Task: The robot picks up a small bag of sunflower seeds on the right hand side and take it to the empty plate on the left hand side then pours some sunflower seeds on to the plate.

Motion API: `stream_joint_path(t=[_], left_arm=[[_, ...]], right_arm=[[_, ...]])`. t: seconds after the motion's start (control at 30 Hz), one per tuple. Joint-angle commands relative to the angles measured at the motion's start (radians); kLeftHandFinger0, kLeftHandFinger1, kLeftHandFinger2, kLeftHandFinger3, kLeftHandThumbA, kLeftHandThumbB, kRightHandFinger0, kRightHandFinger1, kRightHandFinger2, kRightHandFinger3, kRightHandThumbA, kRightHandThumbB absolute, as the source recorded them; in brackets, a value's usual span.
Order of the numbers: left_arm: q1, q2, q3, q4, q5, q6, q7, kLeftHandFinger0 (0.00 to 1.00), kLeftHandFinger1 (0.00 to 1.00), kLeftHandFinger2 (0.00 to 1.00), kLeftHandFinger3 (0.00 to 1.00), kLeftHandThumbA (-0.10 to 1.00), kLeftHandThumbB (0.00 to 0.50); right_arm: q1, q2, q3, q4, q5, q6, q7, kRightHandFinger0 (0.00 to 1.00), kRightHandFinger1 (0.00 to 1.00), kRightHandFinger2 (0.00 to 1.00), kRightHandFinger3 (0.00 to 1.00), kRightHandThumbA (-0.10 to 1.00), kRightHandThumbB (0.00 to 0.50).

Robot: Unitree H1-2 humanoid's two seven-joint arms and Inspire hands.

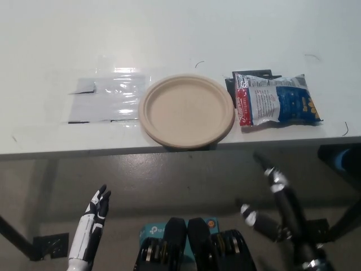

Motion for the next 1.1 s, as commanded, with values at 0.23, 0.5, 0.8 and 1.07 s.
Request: stream_joint_path(t=[0.23,0.5,0.8,1.07], left_arm=[[-0.011,-0.005,0.001,-0.01,0.009,-0.048,0.016,1.0,1.0,1.0,1.0,1.0,0.075],[-0.01,-0.006,0.001,-0.01,0.01,-0.054,0.015,1.0,1.0,1.0,1.0,1.0,0.066],[-0.015,-0.007,0.002,-0.01,0.015,-0.047,0.018,1.0,1.0,1.0,1.0,1.0,0.055],[-0.016,-0.008,0.004,-0.012,0.011,-0.049,0.017,1.0,1.0,1.0,1.0,1.0,0.067]], right_arm=[[-0.253,-0.122,-0.096,-0.03,-0.09,0.175,0.063,1.0,1.0,1.0,1.0,0.64,0.364],[-0.376,-0.172,-0.07,0.089,-0.173,0.297,0.093,1.0,1.0,1.0,1.0,0.71,0.4],[-0.474,-0.207,-0.022,0.261,-0.192,0.322,0.108,1.0,1.0,1.0,1.0,0.7,0.484],[-0.484,-0.233,0.014,0.256,-0.185,0.347,0.17,1.0,1.0,1.0,1.0,0.79,0.5]])
